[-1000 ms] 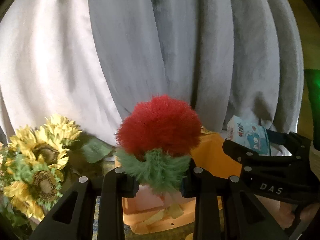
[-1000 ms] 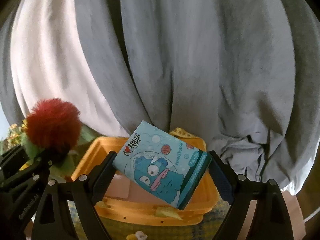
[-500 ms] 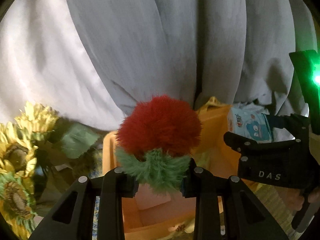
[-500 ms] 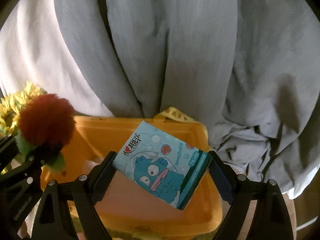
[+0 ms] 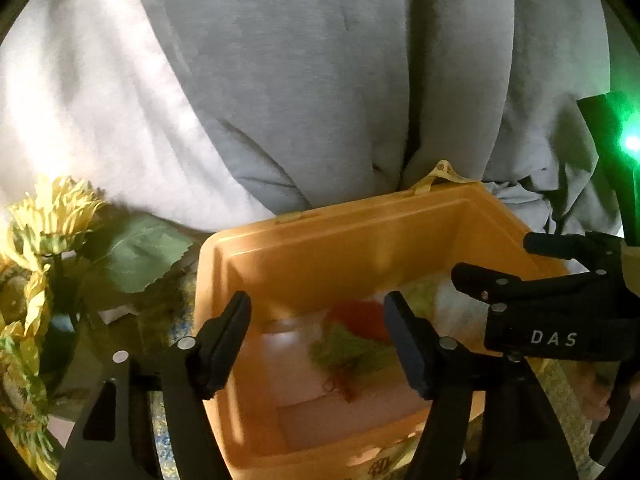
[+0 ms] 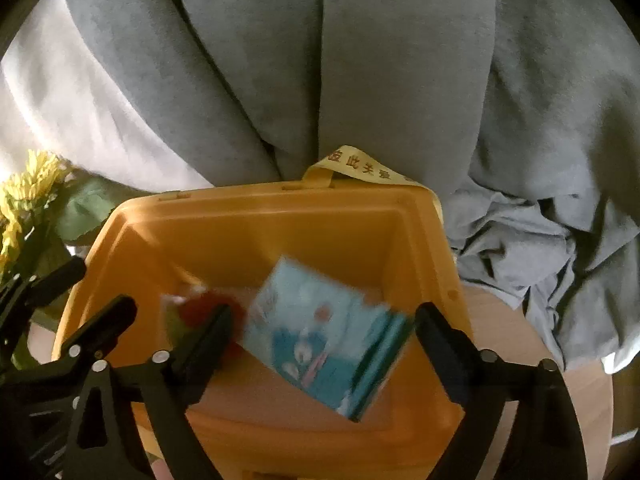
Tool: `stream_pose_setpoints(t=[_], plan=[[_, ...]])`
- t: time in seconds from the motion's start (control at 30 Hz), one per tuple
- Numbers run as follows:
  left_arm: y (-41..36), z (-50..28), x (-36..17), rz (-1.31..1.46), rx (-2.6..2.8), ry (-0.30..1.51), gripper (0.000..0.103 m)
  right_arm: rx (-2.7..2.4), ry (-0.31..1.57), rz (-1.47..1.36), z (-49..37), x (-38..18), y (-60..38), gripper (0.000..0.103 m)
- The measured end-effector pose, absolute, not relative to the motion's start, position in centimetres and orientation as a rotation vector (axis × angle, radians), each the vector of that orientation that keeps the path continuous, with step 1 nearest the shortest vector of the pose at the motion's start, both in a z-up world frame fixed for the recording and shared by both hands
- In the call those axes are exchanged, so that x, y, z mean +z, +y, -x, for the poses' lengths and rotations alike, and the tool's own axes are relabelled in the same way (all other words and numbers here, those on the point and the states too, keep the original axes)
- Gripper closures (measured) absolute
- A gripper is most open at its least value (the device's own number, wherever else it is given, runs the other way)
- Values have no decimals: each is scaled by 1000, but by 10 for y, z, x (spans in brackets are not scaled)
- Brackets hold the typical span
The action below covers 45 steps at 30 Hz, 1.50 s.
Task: Organize soft objects
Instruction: 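Withdraw both tools from the crate back toward the remaining toys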
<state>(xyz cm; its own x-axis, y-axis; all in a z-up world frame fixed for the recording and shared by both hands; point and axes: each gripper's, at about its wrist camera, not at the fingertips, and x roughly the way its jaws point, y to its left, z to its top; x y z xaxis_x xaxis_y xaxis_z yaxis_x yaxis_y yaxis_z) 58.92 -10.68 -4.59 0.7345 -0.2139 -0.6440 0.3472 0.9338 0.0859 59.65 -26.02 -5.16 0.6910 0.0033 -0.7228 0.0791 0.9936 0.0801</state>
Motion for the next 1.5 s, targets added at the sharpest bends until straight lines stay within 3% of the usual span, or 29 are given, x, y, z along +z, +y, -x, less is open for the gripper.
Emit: stream_pose_setpoints(t=[0.83,1.5], plan=[[-52,-493,10,-86,-161,538,28,-57,566,-81,-500,-2,-233,6],[-7,-399,14,-55,-93,486,25,34,467,-18,-412,4,-179,6]])
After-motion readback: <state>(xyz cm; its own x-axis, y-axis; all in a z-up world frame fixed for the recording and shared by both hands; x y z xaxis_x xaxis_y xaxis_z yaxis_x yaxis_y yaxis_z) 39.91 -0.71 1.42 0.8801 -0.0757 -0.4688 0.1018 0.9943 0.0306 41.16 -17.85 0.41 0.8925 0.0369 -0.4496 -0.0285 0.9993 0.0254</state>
